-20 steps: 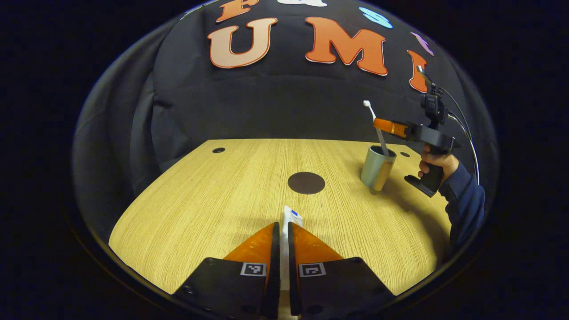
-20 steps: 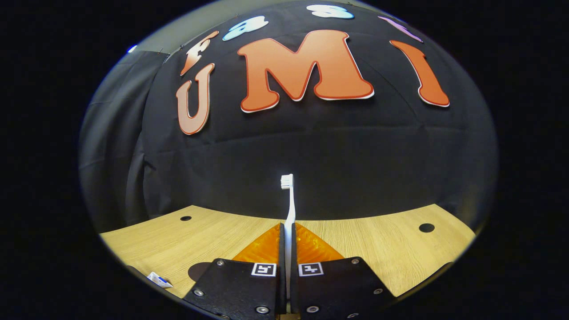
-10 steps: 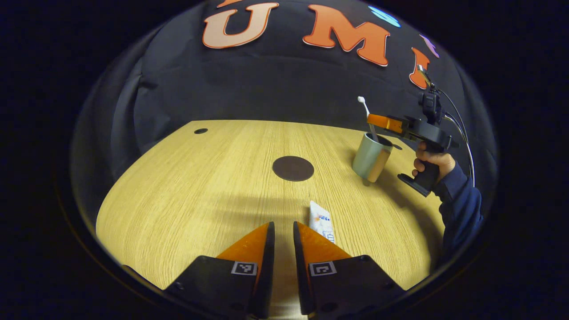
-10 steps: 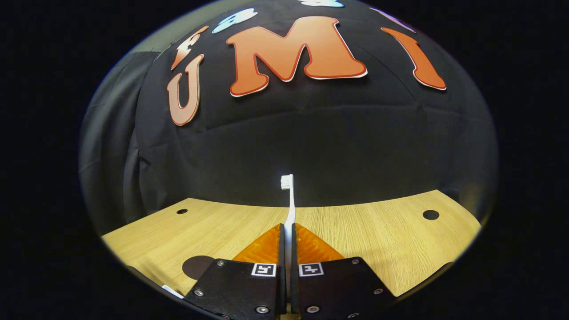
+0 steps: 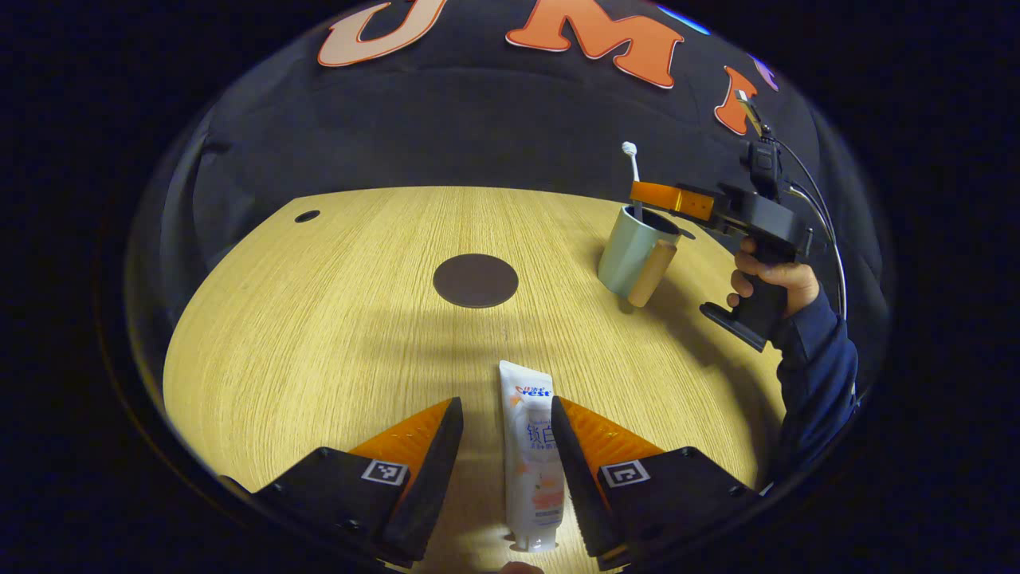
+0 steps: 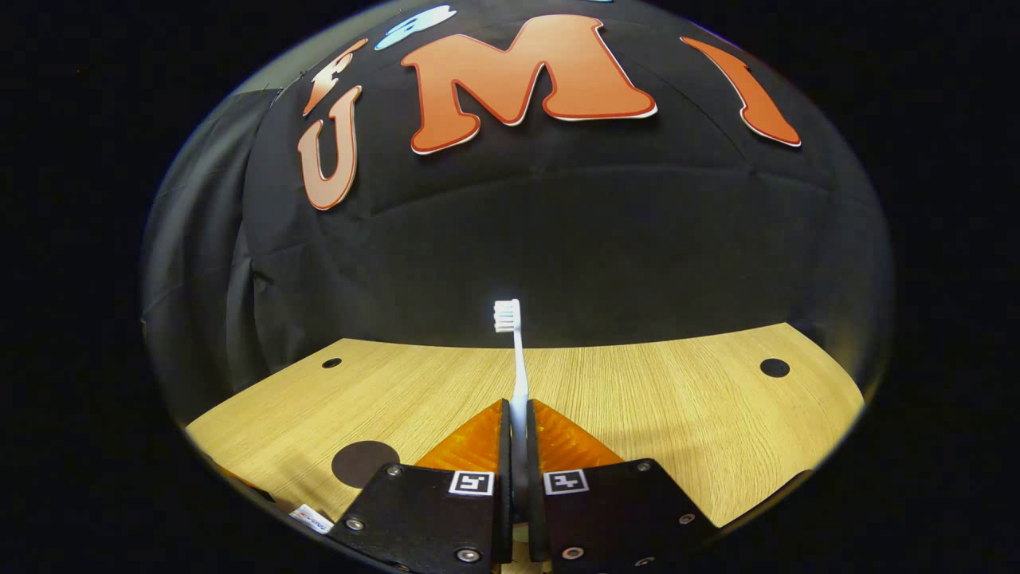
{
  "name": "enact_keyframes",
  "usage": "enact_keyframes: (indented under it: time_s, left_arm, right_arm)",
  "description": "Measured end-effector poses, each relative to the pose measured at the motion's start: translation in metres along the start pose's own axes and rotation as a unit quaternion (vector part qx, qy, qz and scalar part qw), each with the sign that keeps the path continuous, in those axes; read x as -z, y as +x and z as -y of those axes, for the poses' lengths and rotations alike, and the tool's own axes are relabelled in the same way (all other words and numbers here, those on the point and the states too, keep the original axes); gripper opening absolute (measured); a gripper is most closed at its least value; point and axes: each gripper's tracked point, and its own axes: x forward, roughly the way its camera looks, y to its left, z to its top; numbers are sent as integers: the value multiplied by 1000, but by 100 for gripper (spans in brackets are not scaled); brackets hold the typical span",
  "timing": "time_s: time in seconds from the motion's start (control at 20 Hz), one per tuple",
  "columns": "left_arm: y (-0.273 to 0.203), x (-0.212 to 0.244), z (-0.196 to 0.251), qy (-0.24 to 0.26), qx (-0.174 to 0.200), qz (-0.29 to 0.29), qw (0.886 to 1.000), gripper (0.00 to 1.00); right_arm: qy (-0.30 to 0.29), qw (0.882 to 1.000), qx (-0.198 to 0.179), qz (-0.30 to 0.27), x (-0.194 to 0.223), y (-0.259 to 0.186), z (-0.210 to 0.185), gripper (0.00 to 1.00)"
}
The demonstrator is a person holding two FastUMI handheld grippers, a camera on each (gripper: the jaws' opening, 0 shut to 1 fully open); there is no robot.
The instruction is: Put the toothbrush and toothpaste on the desktop into the cup, then pick up the cup and place it on the coaster on the desktop.
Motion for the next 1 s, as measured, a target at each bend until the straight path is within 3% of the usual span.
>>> enact_keyframes:
  time_s: [0.1,0.15,0.25,0.3,0.35,0.45,0.5,0.55,0.7,0.8,1.0]
  left_arm:
    - [7,0,3,1,4,-11,1000,68]
    - [11,0,4,5,4,-19,1000,78]
    - [21,2,9,16,3,-39,999,73]
    - [24,4,6,21,-2,-50,999,78]
    - [23,6,4,22,-1,-62,998,78]
    - [33,3,-1,32,-9,-68,997,73]
    - [38,4,-5,41,-18,-71,996,68]
    - [45,4,-9,53,-30,-79,995,72]
    - [57,2,-1,65,-35,-82,994,70]
    - [58,-1,7,72,-35,-79,994,53]
    - [64,-6,14,93,-49,-64,992,35]
  right_arm:
    - [2,1000,-4,-9,5,-5,1,10]
    - [3,1000,-6,-12,6,-8,1,11]
    - [5,1000,-10,-15,6,-15,2,16]
    - [5,1000,-13,-17,7,-20,2,14]
    - [4,1000,-16,-17,6,-26,3,25]
    - [-1,1000,-17,-11,2,-38,6,38]
    - [-4,1000,-16,-6,-1,-44,9,43]
    - [-6,1000,-15,-1,-5,-50,12,45]
    - [-1,1000,-12,12,-14,-66,20,51]
    - [2,1000,-12,22,-19,-77,24,52]
    - [6,999,-6,39,-28,-99,34,53]
